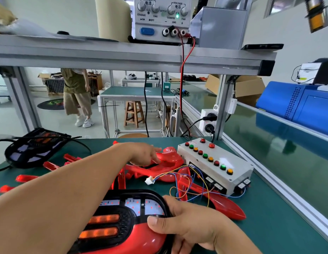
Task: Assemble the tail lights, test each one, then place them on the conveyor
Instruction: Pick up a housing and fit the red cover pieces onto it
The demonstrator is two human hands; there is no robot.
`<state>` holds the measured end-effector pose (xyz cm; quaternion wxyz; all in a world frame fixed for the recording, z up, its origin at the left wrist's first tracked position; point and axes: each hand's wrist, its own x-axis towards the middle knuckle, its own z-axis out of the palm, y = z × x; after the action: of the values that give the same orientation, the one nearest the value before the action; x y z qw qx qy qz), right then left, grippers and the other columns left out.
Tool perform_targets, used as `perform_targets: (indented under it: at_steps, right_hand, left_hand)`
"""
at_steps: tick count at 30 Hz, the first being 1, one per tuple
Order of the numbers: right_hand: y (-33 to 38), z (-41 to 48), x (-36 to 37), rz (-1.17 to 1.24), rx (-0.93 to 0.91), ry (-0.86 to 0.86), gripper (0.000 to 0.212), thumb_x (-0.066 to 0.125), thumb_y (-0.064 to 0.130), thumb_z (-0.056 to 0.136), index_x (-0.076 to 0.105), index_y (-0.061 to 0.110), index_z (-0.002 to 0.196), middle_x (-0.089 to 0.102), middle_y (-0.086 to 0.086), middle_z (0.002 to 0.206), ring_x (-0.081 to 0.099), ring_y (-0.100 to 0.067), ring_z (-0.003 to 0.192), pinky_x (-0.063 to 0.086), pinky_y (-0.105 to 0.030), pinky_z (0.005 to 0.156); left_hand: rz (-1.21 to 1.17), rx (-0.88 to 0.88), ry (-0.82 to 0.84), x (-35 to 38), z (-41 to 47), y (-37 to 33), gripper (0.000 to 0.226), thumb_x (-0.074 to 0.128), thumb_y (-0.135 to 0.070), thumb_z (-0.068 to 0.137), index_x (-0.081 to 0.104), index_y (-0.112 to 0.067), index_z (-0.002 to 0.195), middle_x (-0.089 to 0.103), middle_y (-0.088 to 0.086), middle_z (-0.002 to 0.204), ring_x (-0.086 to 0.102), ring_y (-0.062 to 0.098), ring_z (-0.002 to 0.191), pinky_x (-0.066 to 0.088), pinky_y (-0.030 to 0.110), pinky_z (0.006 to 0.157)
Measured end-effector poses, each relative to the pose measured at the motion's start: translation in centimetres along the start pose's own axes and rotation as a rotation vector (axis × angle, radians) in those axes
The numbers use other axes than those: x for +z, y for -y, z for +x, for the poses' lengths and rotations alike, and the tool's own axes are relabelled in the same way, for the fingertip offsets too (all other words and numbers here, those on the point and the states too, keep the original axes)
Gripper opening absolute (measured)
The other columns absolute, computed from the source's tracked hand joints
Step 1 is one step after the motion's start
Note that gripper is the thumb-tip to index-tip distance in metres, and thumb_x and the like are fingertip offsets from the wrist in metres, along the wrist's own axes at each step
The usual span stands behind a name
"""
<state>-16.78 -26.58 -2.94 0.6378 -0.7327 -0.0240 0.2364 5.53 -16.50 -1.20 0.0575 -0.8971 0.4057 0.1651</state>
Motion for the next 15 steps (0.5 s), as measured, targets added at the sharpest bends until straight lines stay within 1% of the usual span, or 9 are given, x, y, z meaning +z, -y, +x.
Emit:
perform_targets:
  at_steps: [3,5,7,9,11,12,13,14,15]
  right_hand:
    - [-0.2,0.3,-0.1,-0.033,-0.004,-0.004,0.018,0.062,0.038,0.095,0.056,0.043,0.111,0.069,0.019,0.096,0.061,0.011,0.059,0.048,-0.007,0.054]
    - [-0.8,0.6,-0.3,-0.064,0.035,-0.020,0.038,0.067,0.051,0.086,0.053,0.044,0.120,0.067,0.007,0.108,0.062,0.001,0.057,0.052,-0.016,0.054]
    - [-1.1,0.9,-0.4,-0.091,0.063,-0.017,0.053,0.068,0.055,0.083,0.046,0.040,0.129,0.067,-0.002,0.115,0.062,-0.007,0.057,0.053,-0.019,0.055]
    - [-1.1,0.9,-0.6,-0.078,0.084,-0.010,0.058,0.068,0.054,0.084,0.042,0.035,0.132,0.067,-0.006,0.119,0.062,-0.009,0.056,0.054,-0.020,0.054]
    - [-0.8,0.8,-0.5,-0.056,0.083,0.010,0.052,0.067,0.050,0.087,0.044,0.036,0.131,0.068,0.000,0.117,0.065,-0.007,0.060,0.055,-0.018,0.056]
    - [-0.8,0.8,-0.4,-0.056,0.045,0.013,0.043,0.065,0.047,0.089,0.048,0.038,0.127,0.069,0.005,0.117,0.067,-0.004,0.070,0.056,-0.019,0.064]
    - [-0.9,0.8,-0.4,-0.071,-0.001,-0.001,0.036,0.065,0.045,0.090,0.053,0.040,0.124,0.068,0.010,0.118,0.069,-0.004,0.086,0.057,-0.024,0.078]
    - [-1.1,0.9,-0.3,-0.093,-0.032,-0.025,0.035,0.066,0.047,0.089,0.056,0.042,0.122,0.066,0.010,0.123,0.067,-0.010,0.104,0.054,-0.033,0.093]
    - [-1.1,0.9,-0.3,-0.112,-0.030,-0.044,0.041,0.068,0.053,0.084,0.056,0.044,0.122,0.063,0.006,0.128,0.064,-0.018,0.113,0.050,-0.041,0.100]
  left_hand:
    - [-0.029,-0.015,0.022,0.2,0.0,-0.2,0.051,0.041,-0.003,0.094,0.049,-0.022,0.140,0.017,-0.010,0.160,0.020,0.013,0.145,0.019,0.029,0.116]
    - [-0.138,-0.029,-0.037,-0.3,-0.8,0.4,0.046,0.047,-0.006,0.094,0.050,-0.016,0.139,0.034,-0.007,0.153,0.035,0.011,0.136,0.029,0.023,0.106]
    - [-0.168,-0.027,-0.110,-1.4,-2.1,1.6,0.042,0.050,-0.009,0.096,0.052,-0.012,0.137,0.042,-0.005,0.146,0.040,0.011,0.131,0.027,0.016,0.099]
    - [-0.178,-0.022,-0.158,-2.4,-3.2,3.2,0.035,0.051,-0.010,0.097,0.059,-0.010,0.131,0.045,0.000,0.143,0.042,0.011,0.128,0.024,0.009,0.095]
    - [-0.215,-0.063,-0.125,-2.3,-3.8,4.7,0.031,0.052,-0.011,0.098,0.064,-0.013,0.126,0.042,0.000,0.147,0.040,0.012,0.132,0.025,0.014,0.104]
    - [-0.221,-0.087,-0.110,-2.0,-3.9,5.0,0.030,0.052,-0.012,0.098,0.065,-0.017,0.124,0.041,-0.002,0.149,0.038,0.013,0.135,0.026,0.022,0.110]
    - [-0.222,-0.108,-0.115,-1.5,-3.7,5.1,0.031,0.051,-0.011,0.097,0.065,-0.020,0.124,0.040,-0.002,0.149,0.037,0.014,0.137,0.026,0.028,0.114]
    - [-0.223,-0.120,-0.140,-1.1,-3.4,5.0,0.033,0.051,-0.010,0.097,0.065,-0.022,0.125,0.041,-0.001,0.149,0.036,0.015,0.137,0.026,0.033,0.116]
    - [-0.234,-0.125,-0.171,-0.6,-2.9,4.6,0.035,0.050,-0.010,0.097,0.063,-0.024,0.125,0.042,0.000,0.149,0.038,0.016,0.136,0.028,0.035,0.115]
